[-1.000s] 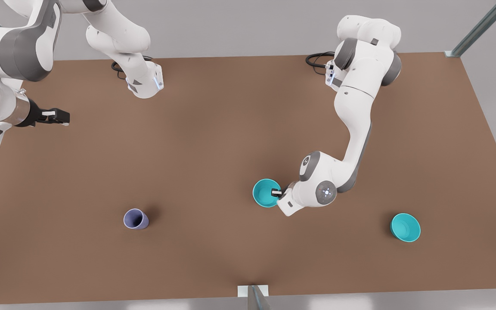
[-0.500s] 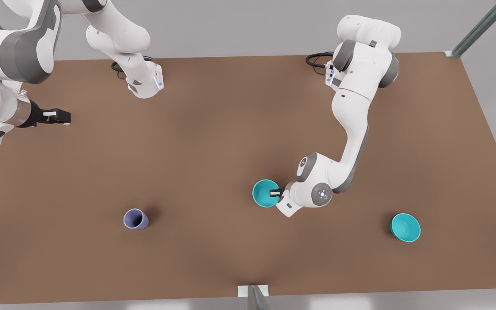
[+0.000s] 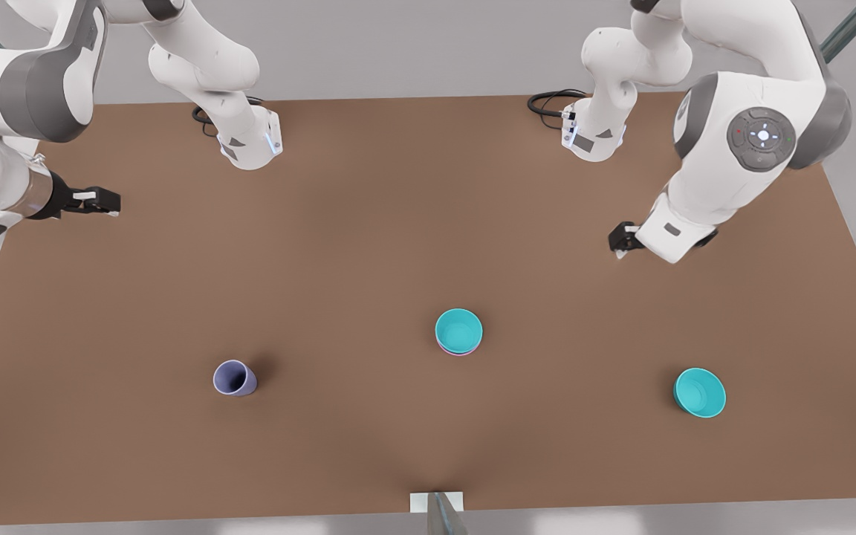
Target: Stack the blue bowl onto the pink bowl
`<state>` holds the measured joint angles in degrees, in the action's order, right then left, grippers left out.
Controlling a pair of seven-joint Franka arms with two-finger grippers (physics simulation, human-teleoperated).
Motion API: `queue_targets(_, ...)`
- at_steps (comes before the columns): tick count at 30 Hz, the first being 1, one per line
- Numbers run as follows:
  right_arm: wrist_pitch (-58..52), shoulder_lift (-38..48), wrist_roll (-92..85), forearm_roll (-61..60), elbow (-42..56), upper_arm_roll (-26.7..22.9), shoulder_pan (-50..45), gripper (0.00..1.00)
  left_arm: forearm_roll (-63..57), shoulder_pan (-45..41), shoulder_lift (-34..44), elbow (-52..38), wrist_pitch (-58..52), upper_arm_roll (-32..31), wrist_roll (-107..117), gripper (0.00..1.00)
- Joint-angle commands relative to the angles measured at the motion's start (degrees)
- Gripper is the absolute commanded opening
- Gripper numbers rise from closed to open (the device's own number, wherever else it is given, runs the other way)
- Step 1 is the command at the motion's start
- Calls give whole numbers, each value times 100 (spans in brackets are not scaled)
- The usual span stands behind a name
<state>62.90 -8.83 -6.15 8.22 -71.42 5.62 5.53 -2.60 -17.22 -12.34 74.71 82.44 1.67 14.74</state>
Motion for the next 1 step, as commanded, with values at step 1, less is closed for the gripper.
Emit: queue_targets(1, 11, 13, 0, 4, 5, 1, 1, 100, -119, 0, 12, -1, -536, 0, -1324, 100)
